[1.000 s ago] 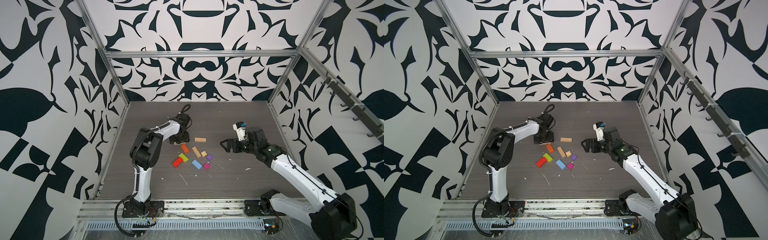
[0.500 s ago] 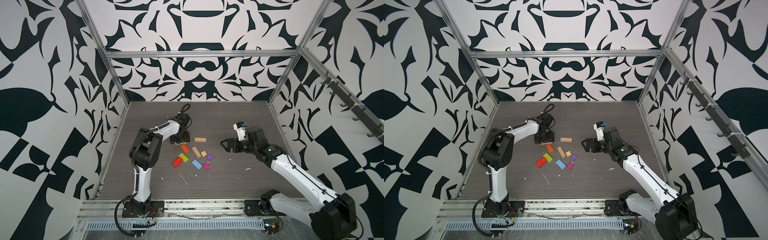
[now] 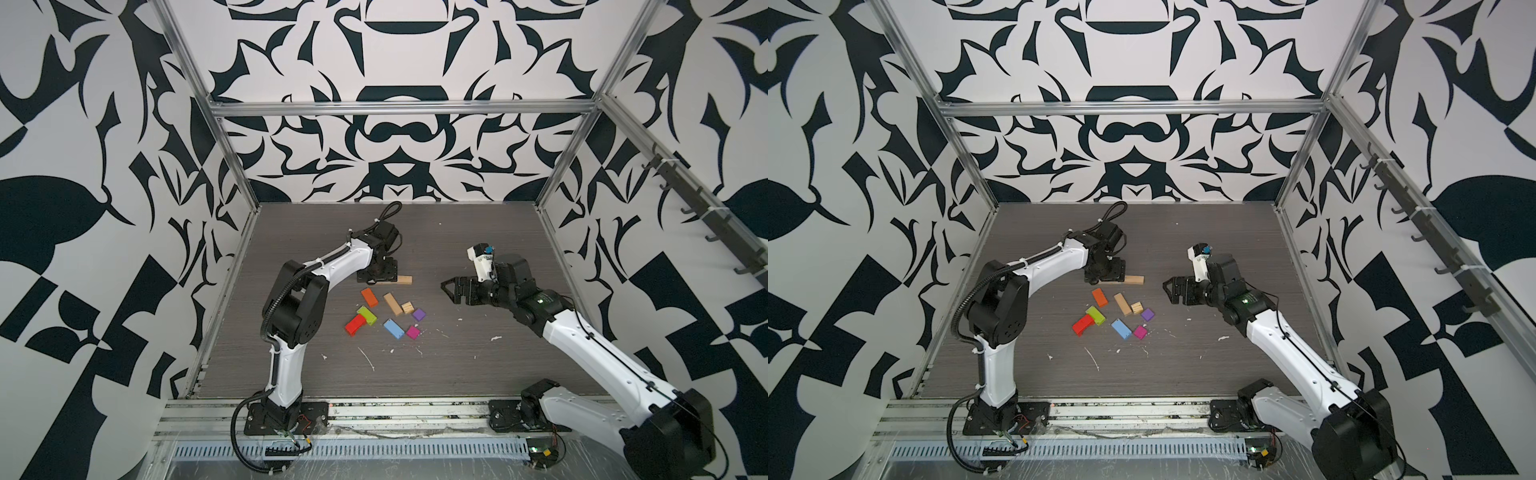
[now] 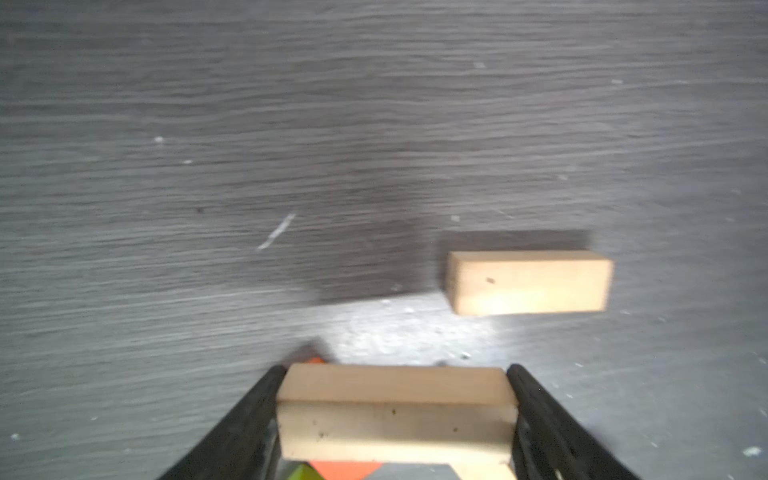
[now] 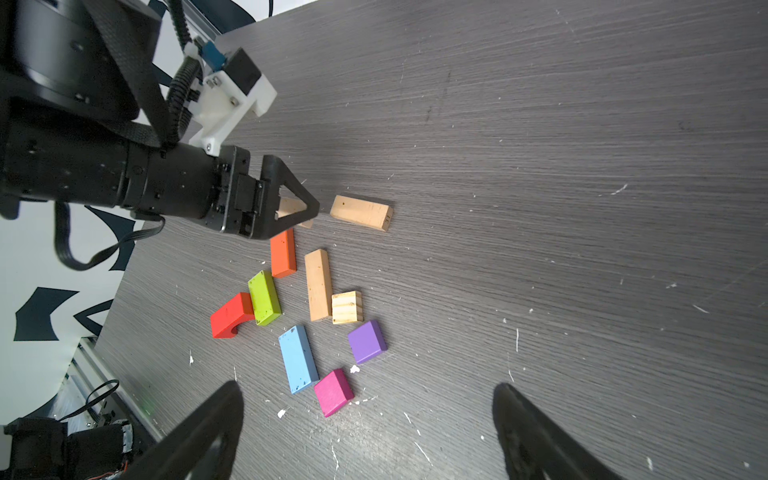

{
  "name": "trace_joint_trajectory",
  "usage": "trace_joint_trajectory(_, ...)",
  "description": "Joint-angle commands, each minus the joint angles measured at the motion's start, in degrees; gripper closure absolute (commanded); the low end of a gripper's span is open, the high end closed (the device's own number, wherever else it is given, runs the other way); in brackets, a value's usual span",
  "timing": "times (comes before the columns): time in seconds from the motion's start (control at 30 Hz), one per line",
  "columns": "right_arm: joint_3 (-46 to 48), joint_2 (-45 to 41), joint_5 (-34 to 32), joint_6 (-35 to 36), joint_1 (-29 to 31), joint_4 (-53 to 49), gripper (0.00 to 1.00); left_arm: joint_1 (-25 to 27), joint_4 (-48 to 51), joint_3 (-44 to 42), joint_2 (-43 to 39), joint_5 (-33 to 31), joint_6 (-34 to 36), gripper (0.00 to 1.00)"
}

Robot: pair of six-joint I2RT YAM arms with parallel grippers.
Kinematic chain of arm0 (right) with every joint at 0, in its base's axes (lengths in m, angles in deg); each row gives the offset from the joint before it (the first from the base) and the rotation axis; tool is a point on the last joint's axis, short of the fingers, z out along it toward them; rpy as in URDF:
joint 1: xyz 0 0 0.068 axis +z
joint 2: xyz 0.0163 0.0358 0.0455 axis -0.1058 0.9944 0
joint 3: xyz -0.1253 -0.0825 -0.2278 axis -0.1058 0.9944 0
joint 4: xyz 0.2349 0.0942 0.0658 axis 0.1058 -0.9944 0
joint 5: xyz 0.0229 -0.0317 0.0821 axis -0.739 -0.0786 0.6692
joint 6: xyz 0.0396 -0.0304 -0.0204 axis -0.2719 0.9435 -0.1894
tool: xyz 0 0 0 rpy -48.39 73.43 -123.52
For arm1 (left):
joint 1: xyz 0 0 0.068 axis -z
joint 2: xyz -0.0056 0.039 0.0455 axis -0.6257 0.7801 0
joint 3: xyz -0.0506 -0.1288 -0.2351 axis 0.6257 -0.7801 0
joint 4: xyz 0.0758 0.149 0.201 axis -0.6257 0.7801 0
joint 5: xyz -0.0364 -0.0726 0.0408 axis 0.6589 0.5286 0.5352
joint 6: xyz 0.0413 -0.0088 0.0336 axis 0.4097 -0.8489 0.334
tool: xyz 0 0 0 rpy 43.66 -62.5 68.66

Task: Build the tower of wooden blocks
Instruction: 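Carry the held bar toward the placed bar while the right gripper moves toward it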

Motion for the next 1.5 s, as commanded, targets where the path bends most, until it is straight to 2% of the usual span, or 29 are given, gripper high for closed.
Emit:
trace_joint_trajectory(0.0,-0.4,-1.3,-0.6,-0.3,0.3,1.5,0.03,1.3,2.8,1.9,0.0,0.4,-0.9,0.45)
trace_joint_trajectory(0.4,-0.7,-1.4,-0.3,-0.4,0.3,1.5,0.03,4.6,2.5,5.6,4.1,1.3,-2.3,0.44)
trace_joint_trajectory(1.47,-0.6,-0.6,-0.5,0.0,0.4,1.3,0.04,6.6,3.5,10.7,12.6,-0.5,-3.1,0.44)
